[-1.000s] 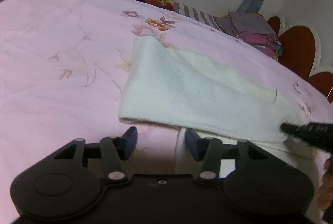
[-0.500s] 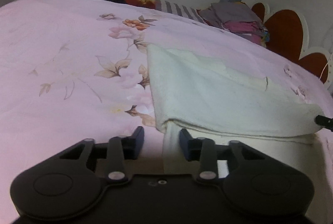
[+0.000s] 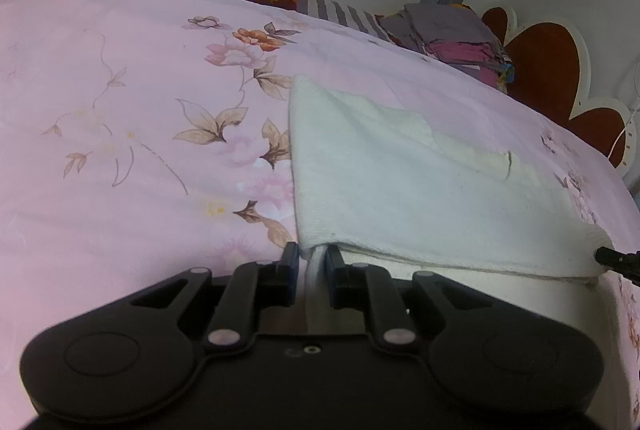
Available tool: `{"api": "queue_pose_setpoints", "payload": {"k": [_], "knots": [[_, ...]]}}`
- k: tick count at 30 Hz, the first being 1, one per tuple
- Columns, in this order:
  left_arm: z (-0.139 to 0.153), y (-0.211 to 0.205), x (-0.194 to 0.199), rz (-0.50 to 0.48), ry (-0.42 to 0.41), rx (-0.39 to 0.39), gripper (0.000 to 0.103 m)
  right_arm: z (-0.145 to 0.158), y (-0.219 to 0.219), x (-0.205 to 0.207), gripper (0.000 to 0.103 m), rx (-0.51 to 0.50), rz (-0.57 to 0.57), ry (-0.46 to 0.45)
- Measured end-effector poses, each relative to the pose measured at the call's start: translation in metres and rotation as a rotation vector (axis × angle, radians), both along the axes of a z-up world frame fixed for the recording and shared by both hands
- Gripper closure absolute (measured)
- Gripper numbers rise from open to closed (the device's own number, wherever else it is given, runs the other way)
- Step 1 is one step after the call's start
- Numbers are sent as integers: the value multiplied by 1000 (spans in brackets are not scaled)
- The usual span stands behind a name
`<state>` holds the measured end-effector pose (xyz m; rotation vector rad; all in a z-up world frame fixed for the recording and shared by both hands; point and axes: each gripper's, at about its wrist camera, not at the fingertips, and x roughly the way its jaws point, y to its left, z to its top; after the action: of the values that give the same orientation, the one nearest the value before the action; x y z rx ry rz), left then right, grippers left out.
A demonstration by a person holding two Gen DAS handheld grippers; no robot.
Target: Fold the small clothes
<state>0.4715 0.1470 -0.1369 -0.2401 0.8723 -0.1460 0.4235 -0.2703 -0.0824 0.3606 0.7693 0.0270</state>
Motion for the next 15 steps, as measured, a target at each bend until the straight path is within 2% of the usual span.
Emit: {"api": "queue_pose_setpoints", "payload": {"k": [4,6,7,8,9,10,11,12,15], "knots": [[1,0,3,-21,15,7,89,-7,0,3,96,-5,1,17],[2,2,6,-47,31,9,85,-16,-1,8,95,-17,3,46],[4,5,7,-54,42,-12,75,-19,-3,8,94,-34,-15,39],[7,9,6,-48,43,-29,70,-18,-7,7,88,-49,-53,32],[14,13,0,-31,21,-22,64,-14,-12,6,66,-76,-125,43],[23,13,-8,-31,-33,5,57,-7,-17,1,63,-96,-189,27],[30,10,-13,-46,-73,27,54,0,-21,-4,63,-68,-193,-11],[34,4,-16,-67,-98,44,54,6,-21,-7,64,-25,-163,-38],[36,-22,-11,-142,-134,61,54,10,7,-2,64,-53,-8,-41]]}}
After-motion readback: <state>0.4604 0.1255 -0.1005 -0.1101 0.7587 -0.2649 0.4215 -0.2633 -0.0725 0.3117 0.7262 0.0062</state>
